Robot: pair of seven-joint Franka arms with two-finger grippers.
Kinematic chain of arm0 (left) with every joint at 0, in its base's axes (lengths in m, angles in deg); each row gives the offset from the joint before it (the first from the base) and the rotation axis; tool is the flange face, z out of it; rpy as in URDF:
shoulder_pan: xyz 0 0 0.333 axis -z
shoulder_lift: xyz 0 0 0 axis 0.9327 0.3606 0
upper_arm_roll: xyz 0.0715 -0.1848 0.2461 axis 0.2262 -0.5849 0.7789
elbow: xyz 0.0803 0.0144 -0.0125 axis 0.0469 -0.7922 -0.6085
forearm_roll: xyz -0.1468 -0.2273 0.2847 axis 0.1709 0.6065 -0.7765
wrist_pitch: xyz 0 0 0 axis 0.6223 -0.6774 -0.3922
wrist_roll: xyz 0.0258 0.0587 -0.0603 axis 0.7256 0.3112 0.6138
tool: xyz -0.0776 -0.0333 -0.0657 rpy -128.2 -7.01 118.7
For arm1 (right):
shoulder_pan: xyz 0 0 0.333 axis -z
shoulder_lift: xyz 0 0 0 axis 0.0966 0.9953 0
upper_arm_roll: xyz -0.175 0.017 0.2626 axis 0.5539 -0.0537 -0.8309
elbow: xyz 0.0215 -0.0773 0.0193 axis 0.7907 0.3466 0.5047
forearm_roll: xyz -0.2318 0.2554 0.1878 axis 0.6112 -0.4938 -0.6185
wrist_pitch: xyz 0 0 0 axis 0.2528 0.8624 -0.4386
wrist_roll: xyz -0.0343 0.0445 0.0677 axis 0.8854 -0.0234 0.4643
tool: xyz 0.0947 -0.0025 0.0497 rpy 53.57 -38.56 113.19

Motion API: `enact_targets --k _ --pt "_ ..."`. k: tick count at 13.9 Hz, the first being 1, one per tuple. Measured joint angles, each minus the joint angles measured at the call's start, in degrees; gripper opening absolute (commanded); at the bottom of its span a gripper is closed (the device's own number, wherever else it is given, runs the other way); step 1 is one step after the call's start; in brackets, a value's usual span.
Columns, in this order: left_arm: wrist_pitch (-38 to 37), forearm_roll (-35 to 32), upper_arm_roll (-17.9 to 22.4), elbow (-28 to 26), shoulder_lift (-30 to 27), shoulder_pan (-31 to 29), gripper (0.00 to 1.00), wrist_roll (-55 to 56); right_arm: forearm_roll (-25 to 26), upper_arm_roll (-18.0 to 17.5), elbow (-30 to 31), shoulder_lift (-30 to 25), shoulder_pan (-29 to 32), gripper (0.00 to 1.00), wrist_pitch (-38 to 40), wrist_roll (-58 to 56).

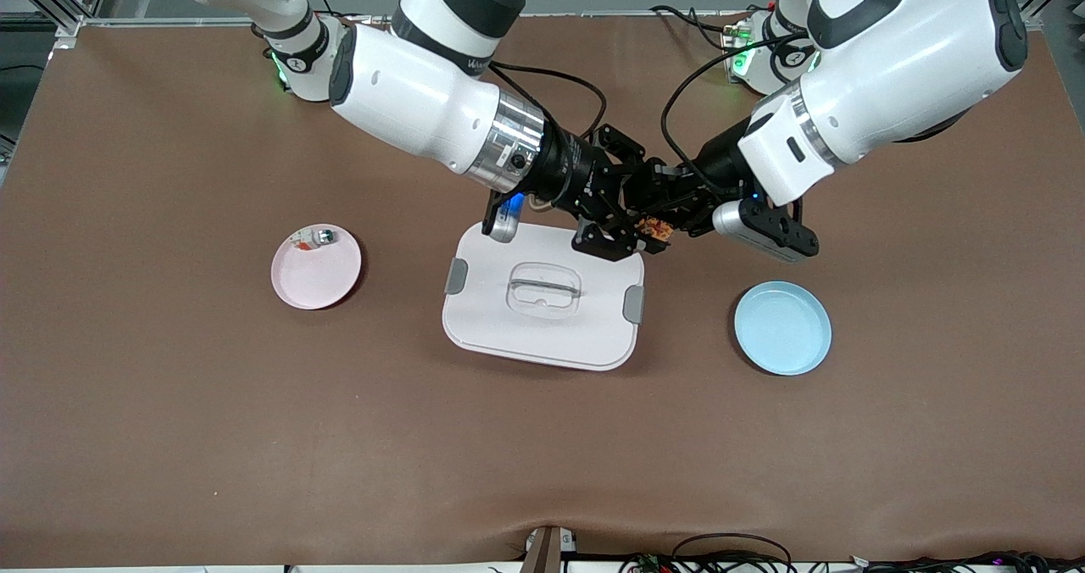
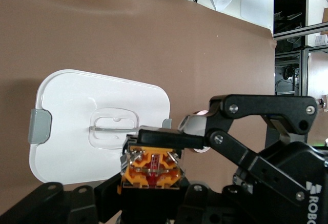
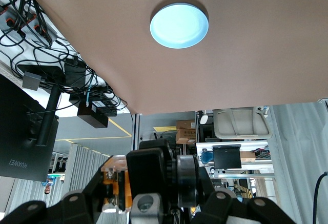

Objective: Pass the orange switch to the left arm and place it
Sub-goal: 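Grasp the switch with the left gripper from the right gripper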

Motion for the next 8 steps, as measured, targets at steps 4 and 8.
enact_targets --k 4,8 --pt "0.00 0.00 0.00 0.02 0.00 -0.01 0.00 -0.01 0.00 0.00 -0.02 0.01 0.00 0.08 -0.01 -0.03" --pt "0.01 -0.20 0.12 0.01 0.01 -0.11 0.00 -0.03 0.20 0.15 -0.04 0.02 0.00 1.00 0.12 -0.05"
